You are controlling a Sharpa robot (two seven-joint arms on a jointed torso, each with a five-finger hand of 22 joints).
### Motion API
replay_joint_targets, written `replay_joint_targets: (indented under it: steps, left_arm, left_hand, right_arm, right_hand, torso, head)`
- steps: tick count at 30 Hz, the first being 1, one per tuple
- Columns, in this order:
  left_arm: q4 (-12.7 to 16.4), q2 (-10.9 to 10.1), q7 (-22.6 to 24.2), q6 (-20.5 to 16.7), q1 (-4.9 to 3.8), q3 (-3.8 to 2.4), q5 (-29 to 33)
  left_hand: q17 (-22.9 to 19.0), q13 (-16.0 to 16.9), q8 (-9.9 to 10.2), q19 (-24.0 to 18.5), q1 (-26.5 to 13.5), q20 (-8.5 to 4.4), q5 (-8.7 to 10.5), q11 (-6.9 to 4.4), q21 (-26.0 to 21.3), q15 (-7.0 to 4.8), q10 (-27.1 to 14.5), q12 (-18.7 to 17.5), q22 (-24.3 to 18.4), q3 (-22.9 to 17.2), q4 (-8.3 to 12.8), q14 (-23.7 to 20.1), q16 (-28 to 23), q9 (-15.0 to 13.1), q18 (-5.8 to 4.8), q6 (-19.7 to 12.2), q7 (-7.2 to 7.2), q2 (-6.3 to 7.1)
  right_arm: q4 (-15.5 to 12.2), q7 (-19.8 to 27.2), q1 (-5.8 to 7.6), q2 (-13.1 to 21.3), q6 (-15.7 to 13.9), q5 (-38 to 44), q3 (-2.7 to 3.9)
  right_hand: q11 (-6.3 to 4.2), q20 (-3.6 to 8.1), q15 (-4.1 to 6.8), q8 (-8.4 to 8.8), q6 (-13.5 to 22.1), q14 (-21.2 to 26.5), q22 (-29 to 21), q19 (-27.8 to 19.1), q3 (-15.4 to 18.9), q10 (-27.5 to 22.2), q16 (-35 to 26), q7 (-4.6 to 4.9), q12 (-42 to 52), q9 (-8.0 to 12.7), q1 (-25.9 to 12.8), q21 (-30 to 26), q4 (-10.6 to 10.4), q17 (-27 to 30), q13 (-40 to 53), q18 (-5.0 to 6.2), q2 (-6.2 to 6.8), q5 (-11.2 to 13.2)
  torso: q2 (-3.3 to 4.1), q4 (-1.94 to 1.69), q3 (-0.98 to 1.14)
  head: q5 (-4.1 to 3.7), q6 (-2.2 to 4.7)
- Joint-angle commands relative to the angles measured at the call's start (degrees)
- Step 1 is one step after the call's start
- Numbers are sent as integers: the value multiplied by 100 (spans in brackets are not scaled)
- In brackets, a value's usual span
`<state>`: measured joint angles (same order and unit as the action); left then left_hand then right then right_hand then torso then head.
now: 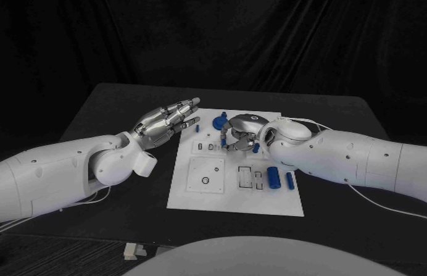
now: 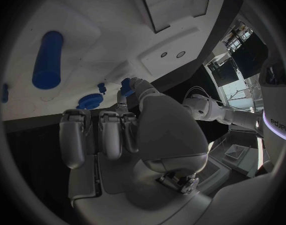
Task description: Assemble the parts on the task board
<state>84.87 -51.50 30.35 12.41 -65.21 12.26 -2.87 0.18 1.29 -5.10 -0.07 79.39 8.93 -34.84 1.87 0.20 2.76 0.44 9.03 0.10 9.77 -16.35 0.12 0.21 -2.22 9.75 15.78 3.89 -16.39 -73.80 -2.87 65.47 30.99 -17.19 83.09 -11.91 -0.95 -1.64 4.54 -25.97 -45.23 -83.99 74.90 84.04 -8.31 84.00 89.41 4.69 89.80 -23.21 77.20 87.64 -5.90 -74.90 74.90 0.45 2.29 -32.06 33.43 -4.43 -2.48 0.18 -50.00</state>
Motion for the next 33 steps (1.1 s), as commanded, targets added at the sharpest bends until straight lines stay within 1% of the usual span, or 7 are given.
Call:
replay_joint_targets:
  steps: [1, 4, 12, 15, 23, 33]
  left_arm:
    - [14, 14, 48, 76, 7, -6, 2]
    - [13, 16, 44, 85, 7, -6, 2]
    - [8, 27, 36, 111, 7, -6, 2]
    - [8, 26, 34, 116, 7, -6, 2]
    - [-4, 43, 27, 143, 7, -6, 2]
    - [-17, 51, 15, 164, 9, -6, 2]
  left_hand:
    - [-9, 4, -22, 7, 71, 29, -21, 42, -20, 51, -9, -2, -10, -33, 3, -5, 0, -5, 17, 18, 11, 2]
    - [-9, 4, -22, 7, 71, 29, -21, 42, -20, 51, -9, -2, -10, -33, 3, -5, 0, -5, 17, 18, 11, 2]
    - [-9, 4, -25, 7, 75, 30, -25, 45, -20, 51, -8, -2, -10, -40, 3, -5, -2, -5, 18, 20, 13, 2]
    - [-9, 4, -25, 7, 75, 30, -25, 45, -20, 51, -8, -2, -10, -40, 3, -5, -2, -5, 18, 20, 13, 2]
    - [-10, 4, -25, 7, 77, 31, -27, 48, -20, 52, -8, -4, -10, -47, 3, -6, -3, -5, 18, 20, 16, -1]
    - [-10, 4, -25, 7, 77, 31, -27, 48, -20, 52, -8, -4, -10, -47, 3, -6, -3, -5, 18, 20, 16, -1]
  right_arm:
    - [-16, -276, -17, -23, -86, 204, 4]
    - [-3, -312, -20, -50, -100, 246, 4]
    - [124, -364, -57, -139, -93, 284, 4]
    - [174, -365, -80, -167, -84, 287, 4]
    - [265, -364, -138, -229, -10, 289, 4]
    - [299, -368, -174, -253, 47, 290, 4]
  right_hand:
    - [36, -31, -27, -35, 1, -561, 1404, 451, -27, 600, -29, 7, 20, -13, -16, -23, 16, -1327, 1510, 34, 15, -1]
    - [50, -43, -41, -46, 15, -559, 1400, 446, -59, 600, -35, 21, 20, -17, -6, -33, 44, -1315, 1510, 37, 19, -51]
    - [61, -53, -50, -36, 60, -557, 1396, 440, -73, 600, -40, 35, 20, -13, -18, -44, 56, -1304, 1510, 40, 33, -62]
    - [67, -62, -58, -18, 128, -556, 1393, 438, -93, 600, -42, 47, 20, -6, -32, -50, 66, -1301, 1510, 42, 38, -54]
    - [71, -74, -64, 22, 290, -556, 1389, 432, -142, 600, -44, 55, 20, 11, -48, -63, 103, -1297, 1510, 45, 51, -10]
    - [73, -78, -66, 48, 393, -556, 1388, 432, -169, 600, -44, 56, 20, 25, -69, -64, 121, -1296, 1510, 46, 61, 44]
  torso:
    - [-5, 2, 0]
    - [-6, 3, 1]
    - [-4, 3, 1]
    - [-5, 2, 0]
    - [-5, 2, 0]
    - [-3, 1, -2]
  head:
    - [-13, 0]
    - [-18, 0]
    - [8, 0]
    - [18, 0]
    - [12, 0]
    - [12, 0]
